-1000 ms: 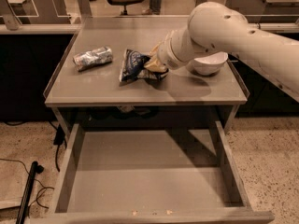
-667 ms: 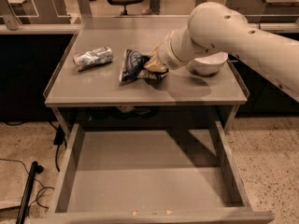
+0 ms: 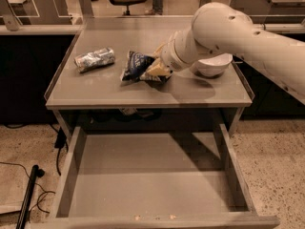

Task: Pick blue chip bag from top drawer and place on counter

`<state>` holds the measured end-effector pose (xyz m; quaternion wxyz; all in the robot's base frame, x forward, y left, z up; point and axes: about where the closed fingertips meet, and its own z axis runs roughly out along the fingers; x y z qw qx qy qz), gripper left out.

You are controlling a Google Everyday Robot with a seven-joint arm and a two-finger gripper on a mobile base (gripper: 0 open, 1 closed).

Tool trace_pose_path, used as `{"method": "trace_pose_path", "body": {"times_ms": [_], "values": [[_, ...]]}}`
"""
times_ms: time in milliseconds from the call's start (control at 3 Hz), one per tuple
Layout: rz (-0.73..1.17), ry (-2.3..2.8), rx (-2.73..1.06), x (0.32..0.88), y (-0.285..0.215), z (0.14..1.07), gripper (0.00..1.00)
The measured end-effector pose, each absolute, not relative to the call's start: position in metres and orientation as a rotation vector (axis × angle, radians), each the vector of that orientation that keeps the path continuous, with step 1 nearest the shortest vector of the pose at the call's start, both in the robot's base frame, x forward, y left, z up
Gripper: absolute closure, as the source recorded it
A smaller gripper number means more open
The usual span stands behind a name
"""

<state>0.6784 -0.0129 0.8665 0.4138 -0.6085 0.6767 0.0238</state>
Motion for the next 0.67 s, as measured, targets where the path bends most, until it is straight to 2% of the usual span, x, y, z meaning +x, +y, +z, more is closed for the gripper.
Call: {"method": "trace_pose_path", "body": {"times_ms": [333,667], "values": [[0.06,1.701,-1.53,0.6784,-0.0128,0.8665,0.0],[0.06,1.701,-1.53,0.6784,-0.0128,0.8665,0.0]]}}
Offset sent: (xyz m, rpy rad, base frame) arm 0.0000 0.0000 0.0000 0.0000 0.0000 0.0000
